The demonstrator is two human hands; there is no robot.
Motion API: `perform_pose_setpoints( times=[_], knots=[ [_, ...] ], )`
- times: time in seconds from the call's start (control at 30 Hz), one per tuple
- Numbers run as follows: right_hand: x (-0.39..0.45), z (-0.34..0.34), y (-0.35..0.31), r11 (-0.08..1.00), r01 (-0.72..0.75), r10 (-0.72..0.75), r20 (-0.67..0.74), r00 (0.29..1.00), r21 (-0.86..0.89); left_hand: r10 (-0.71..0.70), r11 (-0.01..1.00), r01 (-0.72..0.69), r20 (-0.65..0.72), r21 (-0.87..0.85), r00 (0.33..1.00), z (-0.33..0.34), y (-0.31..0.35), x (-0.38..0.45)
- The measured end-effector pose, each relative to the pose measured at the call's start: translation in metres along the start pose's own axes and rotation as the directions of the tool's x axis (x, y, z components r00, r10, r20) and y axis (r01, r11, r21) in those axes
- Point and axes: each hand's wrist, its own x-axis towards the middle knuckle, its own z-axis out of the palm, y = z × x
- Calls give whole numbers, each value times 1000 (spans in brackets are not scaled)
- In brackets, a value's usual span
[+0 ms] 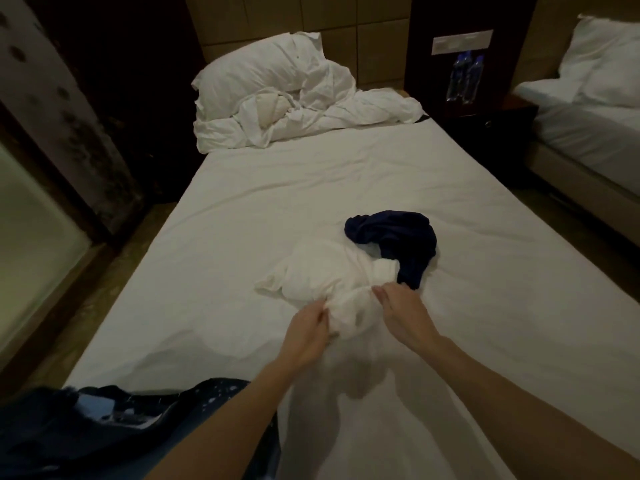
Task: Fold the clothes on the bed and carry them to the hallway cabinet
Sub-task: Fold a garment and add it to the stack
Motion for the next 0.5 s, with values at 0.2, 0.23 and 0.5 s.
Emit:
perform_pose_setpoints(
  times=[0.2, 0.23, 0.5],
  knots=[
    [-28, -77, -59, 905, 43, -35, -26, 999, 424, -128, 928, 30, -241, -371, 962, -68, 53, -29],
    [-36, -91, -65, 916, 75, -82, 1, 997, 394, -109, 924, -5, -276, -383, 955, -80, 63, -37],
    [-100, -168, -85, 959, 282, -280, 83, 957, -16, 140, 932, -232, -313, -280, 939, -155, 139, -120]
  ],
)
